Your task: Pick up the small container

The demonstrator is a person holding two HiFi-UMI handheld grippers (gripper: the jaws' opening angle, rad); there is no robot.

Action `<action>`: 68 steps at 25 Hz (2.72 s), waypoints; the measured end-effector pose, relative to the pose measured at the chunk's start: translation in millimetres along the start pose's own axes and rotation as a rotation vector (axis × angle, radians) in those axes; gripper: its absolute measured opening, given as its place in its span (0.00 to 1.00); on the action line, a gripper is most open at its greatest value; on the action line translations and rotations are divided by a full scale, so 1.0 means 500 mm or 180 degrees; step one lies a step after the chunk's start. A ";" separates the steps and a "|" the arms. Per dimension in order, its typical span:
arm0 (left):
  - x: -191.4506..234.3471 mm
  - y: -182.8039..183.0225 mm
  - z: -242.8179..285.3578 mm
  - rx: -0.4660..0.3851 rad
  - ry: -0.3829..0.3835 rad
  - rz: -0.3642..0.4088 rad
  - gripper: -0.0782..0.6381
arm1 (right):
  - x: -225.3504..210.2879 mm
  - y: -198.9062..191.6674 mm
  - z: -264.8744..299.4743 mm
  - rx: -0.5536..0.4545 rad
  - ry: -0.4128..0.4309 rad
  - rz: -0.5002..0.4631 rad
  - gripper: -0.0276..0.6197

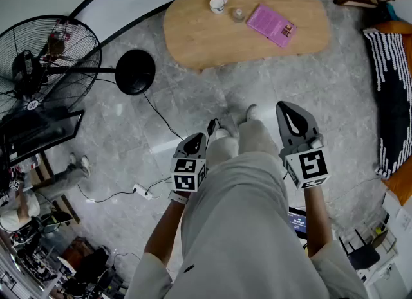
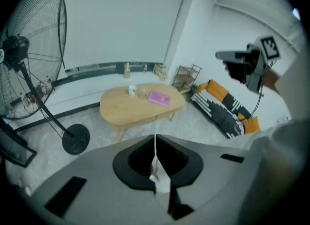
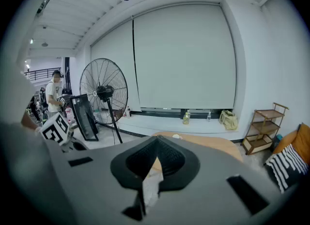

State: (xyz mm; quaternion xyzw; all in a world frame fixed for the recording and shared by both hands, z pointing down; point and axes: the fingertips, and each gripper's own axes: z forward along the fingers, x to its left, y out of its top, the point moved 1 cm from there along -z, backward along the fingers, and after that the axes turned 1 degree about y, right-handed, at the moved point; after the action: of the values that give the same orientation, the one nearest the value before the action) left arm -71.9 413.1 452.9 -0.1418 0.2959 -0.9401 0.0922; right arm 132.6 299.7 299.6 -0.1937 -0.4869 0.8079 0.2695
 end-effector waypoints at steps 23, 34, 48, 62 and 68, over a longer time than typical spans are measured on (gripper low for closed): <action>-0.290 0.309 -0.227 -0.1504 0.0189 0.0099 0.14 | -0.085 0.014 -0.254 -0.0587 -0.0004 -0.0018 0.05; -0.334 0.349 -0.224 -0.1542 0.0076 0.0149 0.14 | -0.110 -0.027 -0.261 -0.0543 -0.0026 0.0222 0.05; -0.237 0.434 -0.150 -0.1357 -0.0141 -0.0032 0.14 | -0.128 0.085 -0.122 -0.0449 -0.0027 0.0167 0.05; 0.004 0.638 -0.140 -0.1624 -0.0297 -0.0162 0.14 | -0.117 0.255 0.122 -0.0332 -0.0189 0.0089 0.05; 0.129 0.706 -0.150 -0.1742 -0.0346 -0.0131 0.14 | -0.079 0.333 0.229 -0.0412 -0.0239 0.0039 0.05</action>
State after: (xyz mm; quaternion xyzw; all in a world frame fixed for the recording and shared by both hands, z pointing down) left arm -125.2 151.1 202.1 -0.2176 0.5305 -0.8179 0.0471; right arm 56.4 133.2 204.8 -0.1833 -0.5467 0.7831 0.2330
